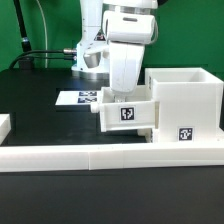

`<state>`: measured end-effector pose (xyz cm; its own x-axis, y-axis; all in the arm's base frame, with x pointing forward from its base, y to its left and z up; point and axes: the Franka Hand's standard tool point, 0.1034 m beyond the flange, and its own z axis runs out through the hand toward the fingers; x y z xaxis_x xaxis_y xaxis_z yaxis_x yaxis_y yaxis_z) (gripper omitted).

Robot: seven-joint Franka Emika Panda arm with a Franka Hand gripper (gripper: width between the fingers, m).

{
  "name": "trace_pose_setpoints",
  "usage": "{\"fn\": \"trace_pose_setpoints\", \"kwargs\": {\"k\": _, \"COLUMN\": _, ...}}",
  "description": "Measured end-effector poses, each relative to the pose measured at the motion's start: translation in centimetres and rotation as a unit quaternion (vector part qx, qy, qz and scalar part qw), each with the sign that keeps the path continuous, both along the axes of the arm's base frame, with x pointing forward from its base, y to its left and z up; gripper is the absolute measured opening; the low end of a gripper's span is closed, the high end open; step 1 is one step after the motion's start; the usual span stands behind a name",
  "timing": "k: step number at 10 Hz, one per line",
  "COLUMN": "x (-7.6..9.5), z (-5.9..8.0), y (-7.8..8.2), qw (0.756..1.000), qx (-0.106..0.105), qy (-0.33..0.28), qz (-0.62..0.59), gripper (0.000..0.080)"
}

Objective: Assemble drawer

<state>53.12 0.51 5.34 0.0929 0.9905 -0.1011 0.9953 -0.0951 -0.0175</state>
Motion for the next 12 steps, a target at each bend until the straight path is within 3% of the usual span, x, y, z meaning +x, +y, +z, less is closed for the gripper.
{"fn": "trace_pose_setpoints", "kwargs": {"k": 4, "x": 1.4, "z": 0.1, "y": 0.2, "qw": 1.000, "qx": -0.005, "qy": 0.013, "qz": 0.023, "gripper": 0.0044}}
{"fn": "trace_pose_setpoints", "kwargs": {"k": 12, "x": 0.4, "z": 0.2, "y": 0.4, "qw": 1.000, "qx": -0.003, "qy": 0.015, "qz": 0.026, "gripper": 0.0044}}
